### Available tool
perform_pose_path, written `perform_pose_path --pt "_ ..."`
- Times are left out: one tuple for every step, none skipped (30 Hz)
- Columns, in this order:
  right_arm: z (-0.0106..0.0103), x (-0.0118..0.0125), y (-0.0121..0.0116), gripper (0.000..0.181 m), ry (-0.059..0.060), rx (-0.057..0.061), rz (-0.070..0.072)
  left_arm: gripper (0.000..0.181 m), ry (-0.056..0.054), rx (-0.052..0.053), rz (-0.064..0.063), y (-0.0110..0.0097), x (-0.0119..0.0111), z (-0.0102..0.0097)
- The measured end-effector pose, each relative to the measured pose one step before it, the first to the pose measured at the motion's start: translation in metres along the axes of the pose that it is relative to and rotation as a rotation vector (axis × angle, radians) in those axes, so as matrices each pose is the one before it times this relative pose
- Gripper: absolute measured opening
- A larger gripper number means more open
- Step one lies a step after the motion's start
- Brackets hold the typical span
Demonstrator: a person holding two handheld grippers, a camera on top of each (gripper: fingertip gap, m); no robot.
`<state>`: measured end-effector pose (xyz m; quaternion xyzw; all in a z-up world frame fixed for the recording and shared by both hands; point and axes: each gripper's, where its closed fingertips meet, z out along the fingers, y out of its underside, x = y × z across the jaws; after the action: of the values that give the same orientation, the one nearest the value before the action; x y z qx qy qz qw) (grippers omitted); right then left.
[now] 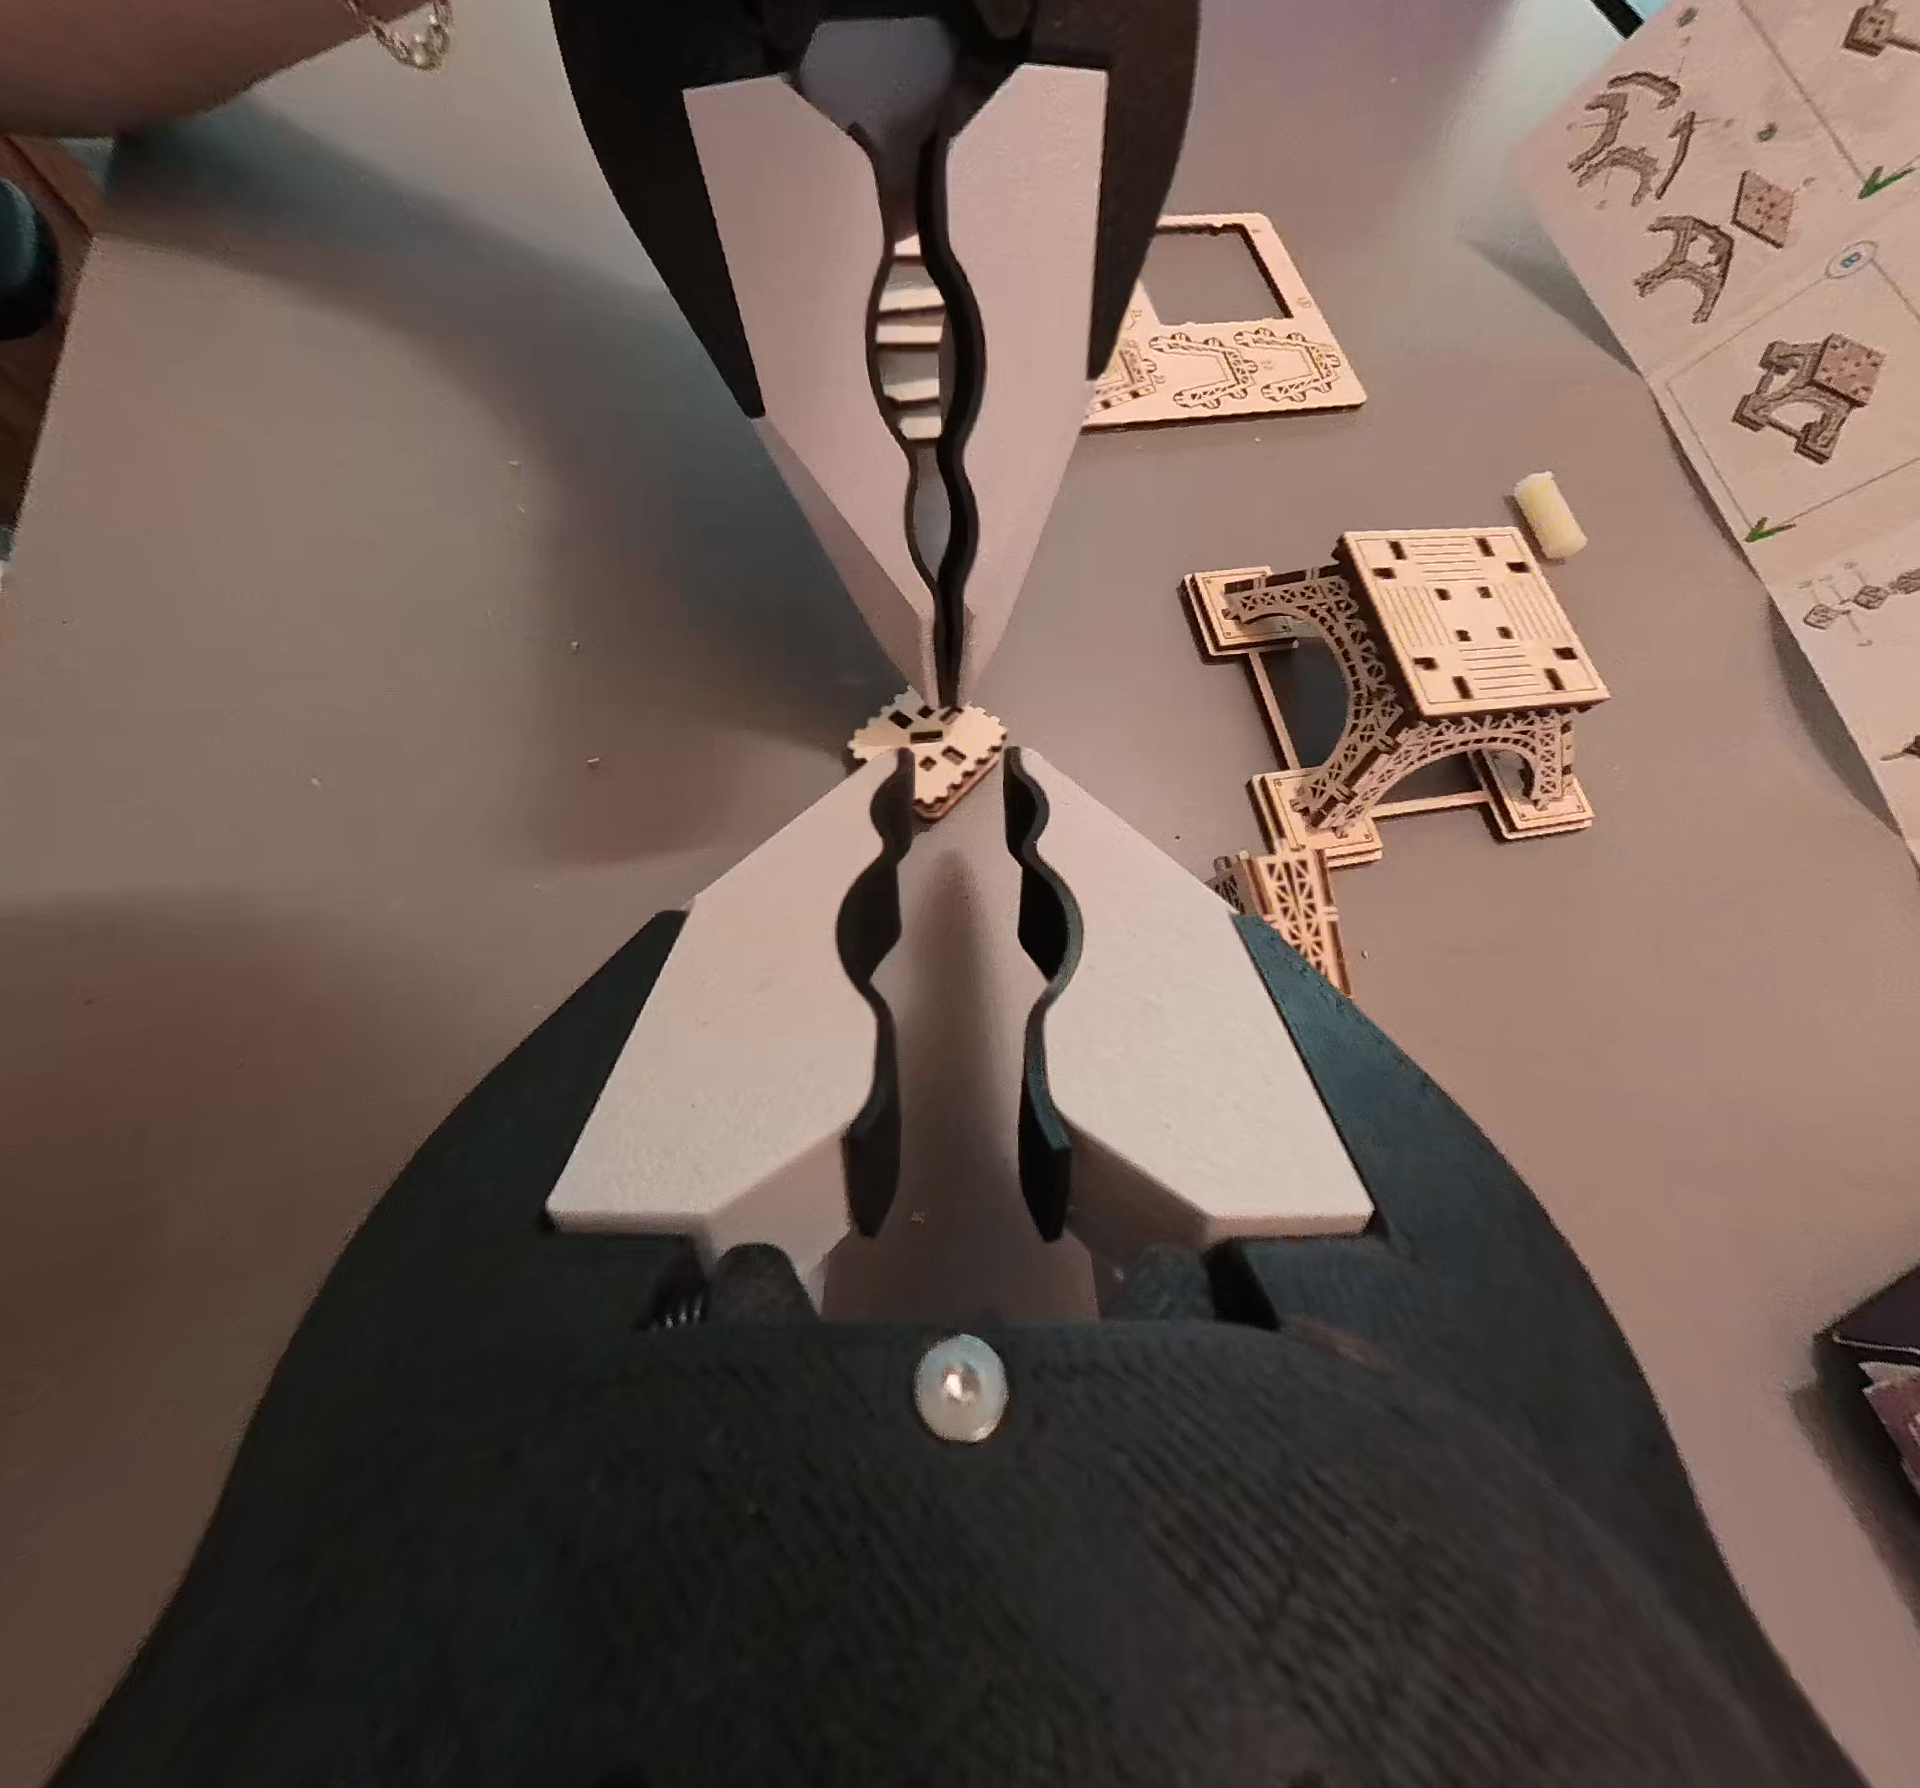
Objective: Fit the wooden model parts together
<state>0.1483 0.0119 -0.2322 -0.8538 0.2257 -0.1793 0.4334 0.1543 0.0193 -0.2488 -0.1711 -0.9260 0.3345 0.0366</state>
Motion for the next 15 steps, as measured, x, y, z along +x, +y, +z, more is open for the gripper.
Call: perform_pose_path --pt "0.00252 -0.00019 0.00085 0.012 0.0088 -0.0092 -0.0138 0.000 0.0024 -0.0004 0.0047 -0.00119 0.00042 0.00071" --pt "0.00281 -0.00129 0.00130 0.009 0.0054 -0.0109 -0.0198 0.000 0.0048 -0.0039 0.0026 -0.00046 0.00055 0.00106" --pt "0.00276 -0.00247 0.00219 0.007 -0.0025 -0.0139 -0.0215 0.000 0.0045 -0.0092 0.0027 0.00056 0.00024 0.00136" --pt "0.00271 -0.00227 0.00315 0.005 -0.0037 -0.0186 -0.0175 0.000 0.0008 -0.0103 0.0041 0.00125 -0.00040 0.00160" --pt "0.00235 -0.00087 0.00301 0.004 0.0027 -0.0171 -0.0114 0.000 -0.0003 -0.0047 0.0043 0.00055 -0.00062 0.00142" --pt "0.00152 0.00015 0.00098 0.003 0.0092 -0.0029 -0.0064 0.000 0.0052 0.0016 0.0003 -0.00029 0.00034 0.00133" --pt "0.00066 -0.00009 -0.00059 0.001 0.0048 0.0060 -0.0005 0.000 0.0048 0.0032 -0.0028 -0.00069 0.00031 0.00095" --pt "0.00058 -0.00066 0.00021 0.000 -0.0021 0.0004 0.0014 0.000 0.0004 0.0022 -0.0015 -0.00056 -0.00023 0.00062" --pt "0.00024 -0.00034 0.00039 0.000 -0.0016 -0.0007 0.0016 0.000 0.0004 -0.0010 -0.0030 -0.00008 -0.00022 0.00038" --pt "0.00018 0.00038 0.00058 0.000 0.0026 -0.0025 -0.0008 0.000 0.0017 -0.0031 -0.0052 0.00023 -0.00001 0.00035" --pt "0.00014 0.00067 0.00054 0.000 0.0053 -0.0024 -0.0028 0.000 0.0020 -0.0037 -0.0051 0.00011 -0.00002 0.00021" --pt "0.00010 0.00052 0.00000 0.000 0.0037 -0.0010 -0.0002 0.000 0.0036 -0.0043 -0.0054 0.00007 -0.00013 0.00013" --pt "0.00011 0.00023 0.00019 0.000 0.0001 -0.0021 0.0029 0.000 0.0057 -0.0053 -0.0077 0.00024 -0.00011 0.00017" --pt "0.00003 0.00026 0.00002 0.000 0.0000 -0.0024 0.0022 0.000 0.0088 -0.0069 -0.0101 0.00017 -0.00010 0.00037" --pt "0.00008 0.00028 0.00018 0.000 0.0008 -0.0029 -0.0022 0.000 0.0122 -0.0057 -0.0119 0.00015 -0.00002 0.00017"
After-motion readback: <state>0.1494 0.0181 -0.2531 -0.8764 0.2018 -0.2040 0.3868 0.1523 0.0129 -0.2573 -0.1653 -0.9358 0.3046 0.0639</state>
